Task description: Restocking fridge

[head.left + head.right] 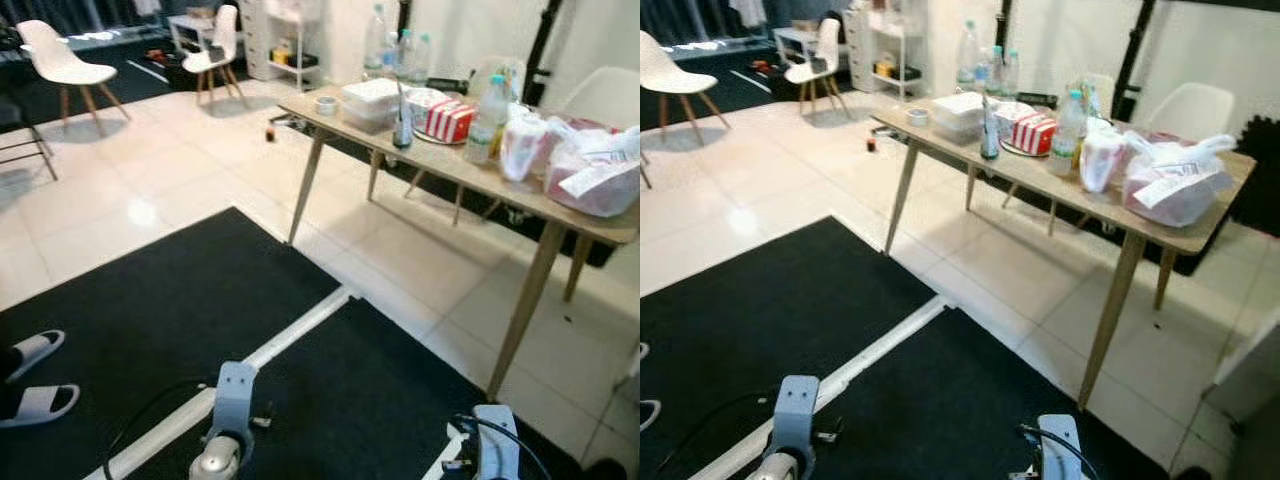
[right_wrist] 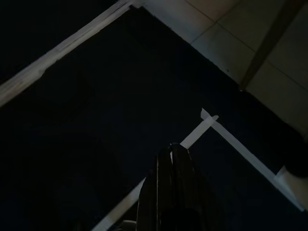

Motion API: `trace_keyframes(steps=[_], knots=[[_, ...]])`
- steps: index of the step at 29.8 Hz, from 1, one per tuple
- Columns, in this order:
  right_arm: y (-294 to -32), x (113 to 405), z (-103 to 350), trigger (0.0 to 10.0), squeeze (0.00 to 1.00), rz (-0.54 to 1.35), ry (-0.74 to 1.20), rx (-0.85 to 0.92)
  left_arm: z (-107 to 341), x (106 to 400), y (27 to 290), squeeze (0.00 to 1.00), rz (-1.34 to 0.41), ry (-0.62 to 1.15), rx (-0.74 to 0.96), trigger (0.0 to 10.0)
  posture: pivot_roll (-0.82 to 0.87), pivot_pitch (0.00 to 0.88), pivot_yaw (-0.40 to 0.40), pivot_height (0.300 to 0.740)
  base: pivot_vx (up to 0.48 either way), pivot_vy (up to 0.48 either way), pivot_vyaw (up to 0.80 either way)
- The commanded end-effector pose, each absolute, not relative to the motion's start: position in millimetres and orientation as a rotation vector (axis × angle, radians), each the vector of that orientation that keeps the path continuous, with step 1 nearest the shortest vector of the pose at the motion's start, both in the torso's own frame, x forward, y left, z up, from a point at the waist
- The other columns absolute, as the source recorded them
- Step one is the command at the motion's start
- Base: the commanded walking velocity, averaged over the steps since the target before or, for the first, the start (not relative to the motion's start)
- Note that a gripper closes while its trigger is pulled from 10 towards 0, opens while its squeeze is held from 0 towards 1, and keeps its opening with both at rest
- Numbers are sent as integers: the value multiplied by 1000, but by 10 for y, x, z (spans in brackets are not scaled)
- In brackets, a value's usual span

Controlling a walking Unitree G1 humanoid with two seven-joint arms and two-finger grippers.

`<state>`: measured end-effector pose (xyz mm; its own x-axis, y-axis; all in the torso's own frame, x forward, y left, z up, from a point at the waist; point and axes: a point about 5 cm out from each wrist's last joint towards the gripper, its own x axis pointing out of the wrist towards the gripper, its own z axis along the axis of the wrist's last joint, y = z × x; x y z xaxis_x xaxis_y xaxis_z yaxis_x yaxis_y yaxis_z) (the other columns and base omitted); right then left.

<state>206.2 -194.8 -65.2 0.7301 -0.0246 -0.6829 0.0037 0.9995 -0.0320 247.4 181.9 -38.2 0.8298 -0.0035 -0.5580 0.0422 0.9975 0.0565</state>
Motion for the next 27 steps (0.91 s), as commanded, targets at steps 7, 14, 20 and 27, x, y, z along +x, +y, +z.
trace_keyframes(steps=[7,14,20,27], knots=[[-2024,2016,-667,10000,0,-46,765,-27,-398,2459,1808,0,-33,603,67,10000,-43,32,48,740,250,0,-755],[-2016,2018,-668,10000,0,-46,765,-22,-396,2461,1808,0,-34,602,68,10000,-41,32,49,740,246,0,-645],[-2015,2025,-664,10000,0,-47,762,-18,-392,2467,1809,0,-36,600,69,10000,-41,30,51,740,245,0,-604],[-2008,2027,-663,10000,0,-45,761,-15,-392,2467,1811,0,-35,601,69,10000,-40,30,49,740,245,0,-593]])
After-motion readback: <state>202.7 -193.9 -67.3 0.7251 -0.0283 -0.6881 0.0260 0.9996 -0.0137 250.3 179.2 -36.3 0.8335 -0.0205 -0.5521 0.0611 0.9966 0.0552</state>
